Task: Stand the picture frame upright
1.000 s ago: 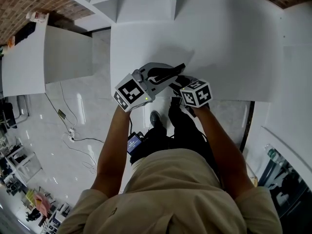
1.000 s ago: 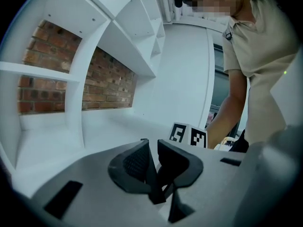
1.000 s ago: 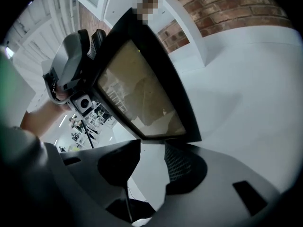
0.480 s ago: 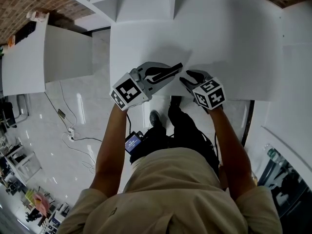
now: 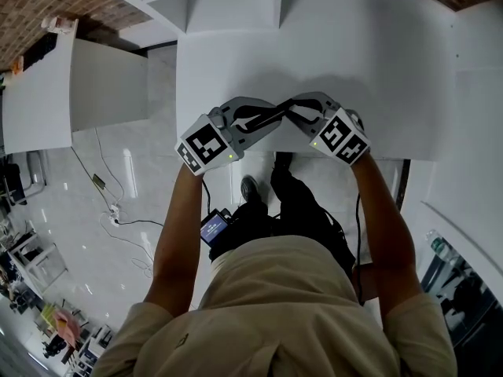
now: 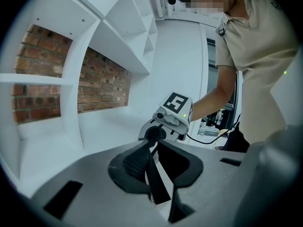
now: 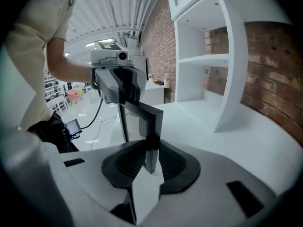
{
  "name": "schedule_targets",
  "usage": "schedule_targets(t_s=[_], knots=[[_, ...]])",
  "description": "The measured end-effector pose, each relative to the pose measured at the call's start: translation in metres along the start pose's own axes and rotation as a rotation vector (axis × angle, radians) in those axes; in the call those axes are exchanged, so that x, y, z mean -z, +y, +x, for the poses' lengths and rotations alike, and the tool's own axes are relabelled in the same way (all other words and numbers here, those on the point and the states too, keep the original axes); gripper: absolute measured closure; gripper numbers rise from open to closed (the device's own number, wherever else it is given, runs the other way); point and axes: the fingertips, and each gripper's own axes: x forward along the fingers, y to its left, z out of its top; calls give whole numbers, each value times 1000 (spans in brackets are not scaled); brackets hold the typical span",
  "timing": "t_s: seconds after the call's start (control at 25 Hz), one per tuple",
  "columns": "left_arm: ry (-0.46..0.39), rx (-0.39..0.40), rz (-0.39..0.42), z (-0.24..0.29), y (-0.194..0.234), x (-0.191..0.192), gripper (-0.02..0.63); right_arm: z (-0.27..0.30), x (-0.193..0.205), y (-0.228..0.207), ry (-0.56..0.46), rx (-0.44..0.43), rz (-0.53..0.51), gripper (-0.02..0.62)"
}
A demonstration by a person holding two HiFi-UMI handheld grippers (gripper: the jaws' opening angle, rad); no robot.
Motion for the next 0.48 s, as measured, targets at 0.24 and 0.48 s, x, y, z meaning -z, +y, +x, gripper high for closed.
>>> schedule_targets(t_s=[0.24, 0.48], knots=[[21, -54, 31, -9, 9, 0, 540, -8, -2, 2, -47, 84, -3, 516], [20, -137, 30, -26, 21, 3, 540, -23, 8, -12, -81, 289, 73, 517]])
